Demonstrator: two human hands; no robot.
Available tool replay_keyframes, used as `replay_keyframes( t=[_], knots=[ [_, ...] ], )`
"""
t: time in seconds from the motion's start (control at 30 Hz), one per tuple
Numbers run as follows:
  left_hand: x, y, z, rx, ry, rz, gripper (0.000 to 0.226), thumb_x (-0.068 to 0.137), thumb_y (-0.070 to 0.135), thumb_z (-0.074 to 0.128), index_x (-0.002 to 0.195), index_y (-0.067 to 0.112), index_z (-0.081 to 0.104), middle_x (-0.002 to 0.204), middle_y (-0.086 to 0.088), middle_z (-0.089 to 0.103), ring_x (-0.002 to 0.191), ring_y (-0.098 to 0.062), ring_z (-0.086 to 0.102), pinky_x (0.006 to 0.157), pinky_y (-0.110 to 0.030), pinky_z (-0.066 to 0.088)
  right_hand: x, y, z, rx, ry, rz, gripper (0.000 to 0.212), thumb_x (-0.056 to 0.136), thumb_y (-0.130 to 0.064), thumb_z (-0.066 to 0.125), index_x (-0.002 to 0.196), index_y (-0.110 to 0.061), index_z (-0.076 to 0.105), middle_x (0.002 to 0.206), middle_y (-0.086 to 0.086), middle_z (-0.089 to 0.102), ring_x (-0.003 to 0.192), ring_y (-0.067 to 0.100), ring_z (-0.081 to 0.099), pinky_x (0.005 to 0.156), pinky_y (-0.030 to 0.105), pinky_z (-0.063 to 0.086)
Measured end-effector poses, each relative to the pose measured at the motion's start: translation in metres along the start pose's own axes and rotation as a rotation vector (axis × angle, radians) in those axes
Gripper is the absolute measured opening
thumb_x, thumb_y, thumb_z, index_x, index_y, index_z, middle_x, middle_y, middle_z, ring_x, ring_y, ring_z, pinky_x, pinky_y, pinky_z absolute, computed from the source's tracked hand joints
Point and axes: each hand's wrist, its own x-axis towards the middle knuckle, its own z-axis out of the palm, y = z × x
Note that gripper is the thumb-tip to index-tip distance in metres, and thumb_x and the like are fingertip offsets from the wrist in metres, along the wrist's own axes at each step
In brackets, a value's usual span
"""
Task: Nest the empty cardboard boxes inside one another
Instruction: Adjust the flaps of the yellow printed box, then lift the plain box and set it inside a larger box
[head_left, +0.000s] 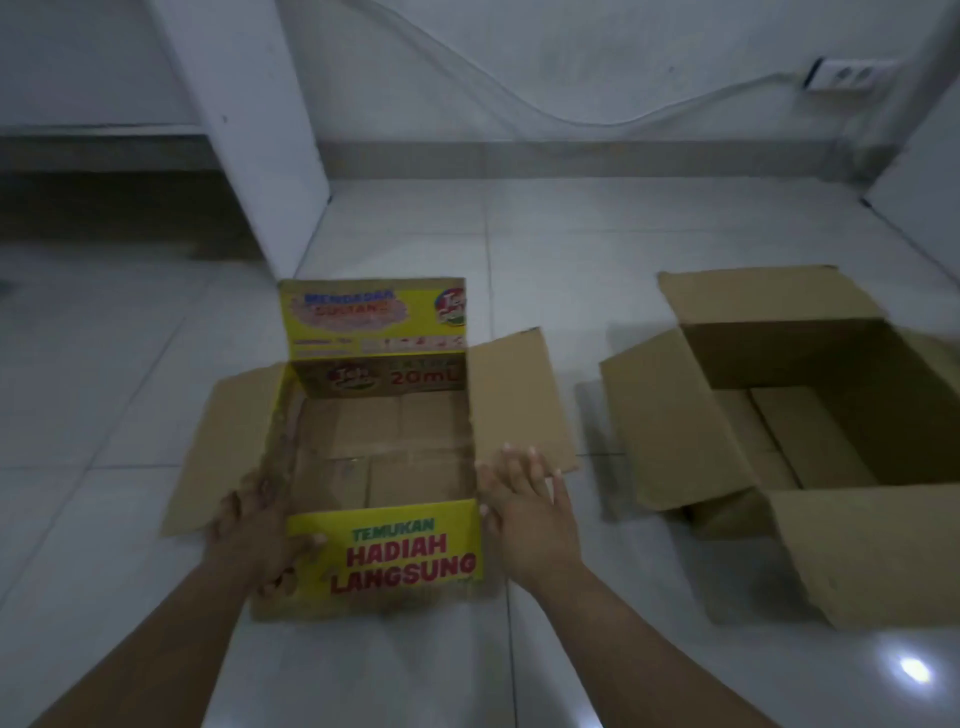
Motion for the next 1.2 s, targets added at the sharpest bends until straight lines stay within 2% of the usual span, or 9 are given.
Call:
replay_keyframes(
  t=[0.13,0.27,0.37,0.5,0.63,0.9,0.97,1.07,1.2],
  knots=[
    [-0.025,0.065,-0.025,-0.131,0.066,-0.003,0.068,0.087,0.034,0.052,0.145,0.024,0.019,0.158,-0.008,-0.009,0.143,-0.033,-0.009,0.116,-0.055,0.003,-0.011,0.043,-0.050,0.048,0.197,-0.010,0.043,0.095,-0.026,0.033,0.137,-0.027,0.038,0.157,-0.002,0.020,0.145,0.019,0.011,0.117,0.042,0.005],
    [-0.066,0.179,-0.027,-0.258,0.558,0.439,0.043,0.080,0.008,0.052,0.123,0.004,0.051,0.142,-0.017,0.042,0.133,-0.036,0.033,0.110,-0.046,0.021,-0.024,0.122,-0.109,0.030,0.544,0.008,0.028,0.082,-0.014,0.051,0.105,-0.015,0.068,0.116,0.007,0.068,0.110,0.024,0.060,0.106,0.040,0.033],
    [-0.105,0.278,-0.004,-0.530,0.401,0.620,0.035,0.082,0.003,0.047,0.116,0.009,0.054,0.125,-0.013,0.055,0.114,-0.031,0.051,0.091,-0.032,0.038,-0.033,0.198,-0.154,-0.007,0.617,0.124,0.028,0.083,-0.014,0.051,0.106,-0.018,0.067,0.115,0.003,0.067,0.109,0.022,0.058,0.098,0.036,0.037],
    [-0.121,0.382,0.038,-0.663,0.073,0.326,0.042,0.090,0.031,0.054,0.129,0.022,0.045,0.142,-0.008,0.039,0.128,-0.031,0.039,0.104,-0.044,0.039,-0.039,0.307,-0.197,-0.031,0.637,0.304,0.034,0.090,-0.018,0.045,0.122,-0.019,0.055,0.127,0.005,0.059,0.115,0.023,0.053,0.098,0.041,0.039],
    [-0.119,0.431,0.061,-0.570,0.037,0.071,0.054,0.089,0.043,0.050,0.138,0.023,0.036,0.151,-0.011,0.028,0.134,-0.039,0.029,0.110,-0.050,0.030,-0.037,0.407,-0.213,0.082,0.403,0.513,0.044,0.095,-0.024,0.037,0.138,-0.016,0.035,0.144,0.013,0.038,0.129,0.033,0.037,0.104,0.048,0.034],
    [-0.135,0.437,0.081,-1.077,-0.126,-0.456,0.061,0.090,0.045,0.049,0.138,0.008,0.039,0.146,-0.016,0.038,0.131,-0.042,0.035,0.109,-0.058,0.028,-0.027,0.480,-0.188,0.202,0.090,0.364,0.055,0.100,-0.023,0.025,0.147,-0.025,-0.002,0.159,0.003,-0.007,0.145,0.027,-0.002,0.116,0.048,0.006],
    [-0.133,0.437,0.079,-1.307,-0.092,-0.674,0.071,0.083,0.043,0.061,0.137,0.005,0.037,0.144,-0.018,0.038,0.127,-0.045,0.037,0.105,-0.059,0.033,-0.022,0.479,-0.180,0.220,0.102,0.373,0.058,0.099,-0.020,0.025,0.146,-0.023,-0.009,0.158,0.001,-0.010,0.145,0.025,-0.007,0.117,0.047,0.001],
    [-0.124,0.410,0.063,-1.626,0.140,-0.683,0.072,0.077,0.020,0.073,0.135,0.001,0.034,0.139,-0.023,0.044,0.122,-0.040,0.047,0.104,-0.051,0.040,-0.008,0.453,-0.169,0.231,0.158,0.324,0.058,0.099,-0.017,0.024,0.147,-0.018,-0.008,0.159,0.002,-0.006,0.145,0.023,-0.005,0.119,0.046,0.005],
    [-0.114,0.411,0.033,-1.439,0.454,-0.599,0.083,0.074,0.007,0.073,0.141,0.009,0.024,0.144,-0.021,0.038,0.123,-0.038,0.046,0.103,-0.046,0.042,0.001,0.447,-0.176,0.265,0.208,0.336,0.057,0.099,-0.016,0.025,0.147,-0.016,-0.006,0.159,0.003,-0.003,0.145,0.024,-0.002,0.119,0.046,0.010]
  ],
)
